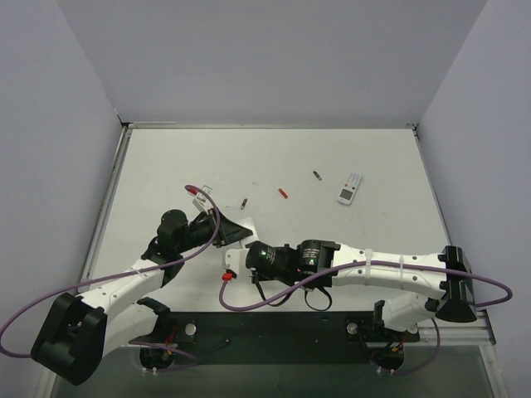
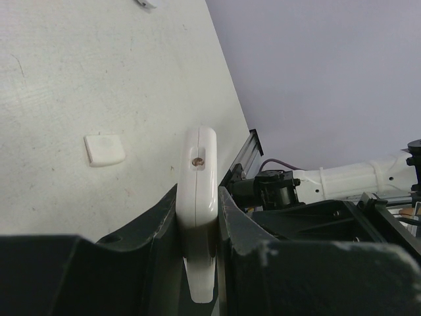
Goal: Load the batteries into the remote control
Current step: Load the battery into the remote control.
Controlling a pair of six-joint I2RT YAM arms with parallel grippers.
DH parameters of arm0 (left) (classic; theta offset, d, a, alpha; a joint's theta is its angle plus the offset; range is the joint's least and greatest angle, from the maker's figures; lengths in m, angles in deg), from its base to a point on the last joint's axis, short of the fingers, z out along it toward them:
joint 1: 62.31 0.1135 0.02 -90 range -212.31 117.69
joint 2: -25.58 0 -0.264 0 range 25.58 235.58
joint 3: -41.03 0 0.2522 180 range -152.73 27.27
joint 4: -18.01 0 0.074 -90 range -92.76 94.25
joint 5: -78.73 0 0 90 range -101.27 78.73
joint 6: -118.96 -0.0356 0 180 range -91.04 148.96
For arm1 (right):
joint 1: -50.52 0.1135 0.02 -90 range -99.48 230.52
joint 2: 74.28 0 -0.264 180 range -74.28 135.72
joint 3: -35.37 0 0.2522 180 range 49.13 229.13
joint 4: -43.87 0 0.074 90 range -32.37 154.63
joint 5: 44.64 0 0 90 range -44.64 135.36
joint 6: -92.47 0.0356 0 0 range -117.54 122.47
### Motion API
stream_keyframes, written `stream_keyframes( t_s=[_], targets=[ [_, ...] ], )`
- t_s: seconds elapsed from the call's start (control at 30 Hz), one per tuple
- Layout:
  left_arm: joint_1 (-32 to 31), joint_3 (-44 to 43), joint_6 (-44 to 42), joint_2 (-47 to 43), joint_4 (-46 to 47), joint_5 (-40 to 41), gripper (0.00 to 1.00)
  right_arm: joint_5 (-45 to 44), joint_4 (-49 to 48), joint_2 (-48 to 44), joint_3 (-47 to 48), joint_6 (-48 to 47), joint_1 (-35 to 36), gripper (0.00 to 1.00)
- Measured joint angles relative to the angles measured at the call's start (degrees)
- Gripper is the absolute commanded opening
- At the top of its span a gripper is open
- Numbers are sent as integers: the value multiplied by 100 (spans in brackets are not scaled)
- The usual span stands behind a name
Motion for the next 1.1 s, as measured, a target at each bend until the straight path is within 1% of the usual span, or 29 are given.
stream_keyframes(
  t_s=[0.5, 1.1],
  targets=[
    [-144, 87, 389, 192, 407, 26, 0, 197, 337, 387, 201, -15, 37, 0],
    [-330, 103, 730, 586, 901, -20, 0, 243, 540, 496, 326, -144, 68, 0]
  ],
)
